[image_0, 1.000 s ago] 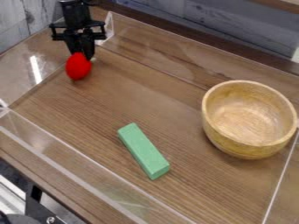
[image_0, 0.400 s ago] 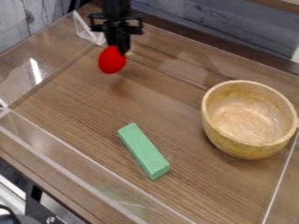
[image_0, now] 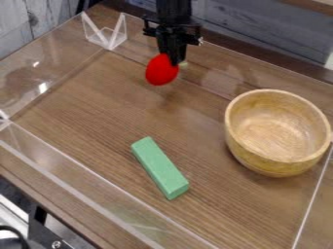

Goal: Move the red object to the right side of the table

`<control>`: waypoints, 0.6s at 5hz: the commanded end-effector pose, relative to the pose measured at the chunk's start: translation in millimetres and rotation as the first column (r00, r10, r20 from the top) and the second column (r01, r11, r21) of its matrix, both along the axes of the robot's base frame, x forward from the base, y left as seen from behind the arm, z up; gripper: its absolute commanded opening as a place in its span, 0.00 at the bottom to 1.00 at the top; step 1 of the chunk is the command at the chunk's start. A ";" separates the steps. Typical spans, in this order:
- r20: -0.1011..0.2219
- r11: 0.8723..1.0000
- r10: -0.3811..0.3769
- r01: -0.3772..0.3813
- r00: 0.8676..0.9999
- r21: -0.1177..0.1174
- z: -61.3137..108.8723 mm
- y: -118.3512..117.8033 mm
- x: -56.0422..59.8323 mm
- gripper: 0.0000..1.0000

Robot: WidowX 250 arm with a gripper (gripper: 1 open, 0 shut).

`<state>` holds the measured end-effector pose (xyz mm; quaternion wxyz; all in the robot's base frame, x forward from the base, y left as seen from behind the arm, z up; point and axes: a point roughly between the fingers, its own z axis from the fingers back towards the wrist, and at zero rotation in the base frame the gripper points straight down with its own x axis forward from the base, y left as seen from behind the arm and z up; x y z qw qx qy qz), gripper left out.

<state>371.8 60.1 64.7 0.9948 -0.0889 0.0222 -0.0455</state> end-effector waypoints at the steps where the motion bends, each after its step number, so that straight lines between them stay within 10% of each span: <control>1: 0.091 1.000 -0.010 0.008 0.996 0.020 24.1 -13.4 0.8 0.00; 3: 0.111 0.999 0.026 -0.029 0.993 0.024 24.1 -31.4 2.3 0.00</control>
